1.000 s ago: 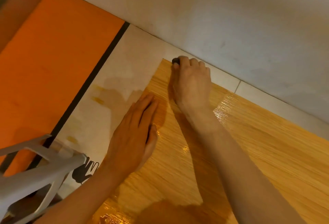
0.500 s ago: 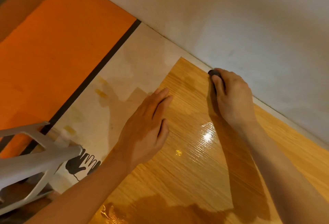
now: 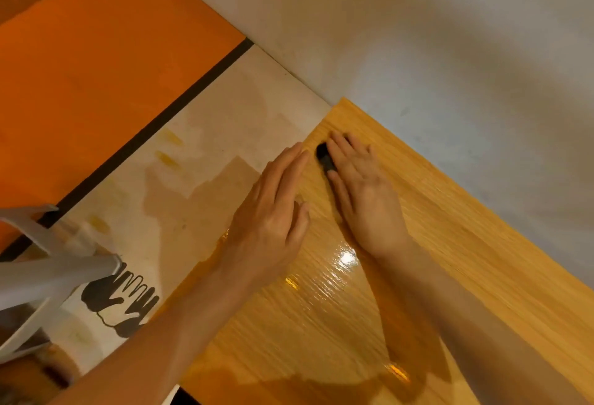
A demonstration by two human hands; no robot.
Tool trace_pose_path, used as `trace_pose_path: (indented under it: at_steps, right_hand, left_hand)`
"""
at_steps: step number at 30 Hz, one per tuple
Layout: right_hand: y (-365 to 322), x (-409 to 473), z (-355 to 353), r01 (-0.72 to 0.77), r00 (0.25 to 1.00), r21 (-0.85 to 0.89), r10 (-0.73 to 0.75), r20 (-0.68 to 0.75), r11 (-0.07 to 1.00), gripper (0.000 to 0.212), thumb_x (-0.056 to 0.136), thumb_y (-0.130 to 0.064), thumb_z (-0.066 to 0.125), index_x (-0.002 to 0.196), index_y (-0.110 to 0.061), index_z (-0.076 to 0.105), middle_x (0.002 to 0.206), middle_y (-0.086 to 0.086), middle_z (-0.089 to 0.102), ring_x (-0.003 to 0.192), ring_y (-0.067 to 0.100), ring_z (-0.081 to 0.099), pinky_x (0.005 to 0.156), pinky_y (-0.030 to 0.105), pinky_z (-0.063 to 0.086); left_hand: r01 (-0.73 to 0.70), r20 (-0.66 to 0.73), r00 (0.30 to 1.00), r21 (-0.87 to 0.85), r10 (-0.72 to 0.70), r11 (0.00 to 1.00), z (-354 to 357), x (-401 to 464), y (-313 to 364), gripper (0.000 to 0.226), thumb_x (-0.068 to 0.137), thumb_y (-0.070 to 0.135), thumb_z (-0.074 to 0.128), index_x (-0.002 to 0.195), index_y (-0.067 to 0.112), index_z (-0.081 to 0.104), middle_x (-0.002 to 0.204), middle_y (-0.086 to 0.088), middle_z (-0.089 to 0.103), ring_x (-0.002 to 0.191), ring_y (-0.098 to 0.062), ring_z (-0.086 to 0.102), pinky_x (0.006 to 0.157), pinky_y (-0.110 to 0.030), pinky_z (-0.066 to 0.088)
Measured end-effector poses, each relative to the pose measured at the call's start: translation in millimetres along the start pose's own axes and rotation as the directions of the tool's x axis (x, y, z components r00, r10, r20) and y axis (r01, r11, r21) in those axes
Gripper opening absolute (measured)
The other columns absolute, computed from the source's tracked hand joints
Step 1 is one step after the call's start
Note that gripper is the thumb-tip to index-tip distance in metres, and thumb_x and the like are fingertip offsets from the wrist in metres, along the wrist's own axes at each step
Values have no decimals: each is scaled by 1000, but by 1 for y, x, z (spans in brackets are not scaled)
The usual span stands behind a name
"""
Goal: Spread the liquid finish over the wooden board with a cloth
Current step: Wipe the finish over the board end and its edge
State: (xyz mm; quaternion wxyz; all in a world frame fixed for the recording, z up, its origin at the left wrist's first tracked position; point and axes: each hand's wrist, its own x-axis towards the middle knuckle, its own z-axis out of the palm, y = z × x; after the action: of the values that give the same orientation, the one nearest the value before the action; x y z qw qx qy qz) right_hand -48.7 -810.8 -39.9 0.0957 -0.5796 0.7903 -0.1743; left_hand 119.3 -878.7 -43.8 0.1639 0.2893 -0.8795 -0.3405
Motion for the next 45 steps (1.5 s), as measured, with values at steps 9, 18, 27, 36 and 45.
trace_pose_path:
  at_steps: [9, 18, 27, 36, 45]
  right_hand:
    - [-24, 31, 14, -201, 972, 70, 208, -112, 977, 46, 106, -25, 30, 149, -10, 34, 157, 6, 29, 149, 23, 16, 123, 43, 8]
    - [-6, 48, 8, 17, 1000, -70, -18, -23, 997, 45, 105, -28, 30, 142, -7, 46, 150, 10, 42, 145, 27, 27, 122, 41, 13]
    - [-32, 81, 18, 137, 989, -236, -121, 81, 962, 52, 102, -39, 30, 70, -13, 61, 70, 5, 64, 76, 25, 57, 79, 37, 44]
    - [15, 108, 1, 174, 982, -131, -162, 95, 976, 50, 104, -37, 29, 79, -16, 67, 85, 2, 70, 87, 23, 61, 115, 40, 27]
    - [-49, 22, 24, 291, 952, 25, -292, 94, 956, 43, 104, -31, 32, 132, -10, 56, 136, 3, 57, 139, 22, 38, 120, 44, 17]
  left_hand:
    - [247, -47, 969, 185, -242, 951, -12, -95, -14, 59, 105, 34, 31, 159, 10, 29, 165, -5, 31, 146, -21, 41, 110, -46, 49]
    - [213, -79, 977, 350, -198, 912, -5, -90, -13, 58, 105, 30, 32, 156, 2, 35, 161, -12, 39, 142, -22, 46, 113, -39, 45]
    - [222, -70, 975, 369, -211, 903, -5, -89, -14, 58, 105, 29, 33, 156, 2, 34, 162, -12, 37, 141, -22, 46, 116, -35, 39]
    - [217, -74, 976, 357, -205, 908, -4, -88, -14, 58, 105, 29, 34, 157, 2, 34, 162, -11, 37, 142, -21, 45, 116, -35, 39]
    - [229, -80, 973, 345, -214, 910, -6, -89, -12, 58, 104, 29, 35, 156, 3, 36, 160, -11, 40, 141, -21, 46, 116, -32, 37]
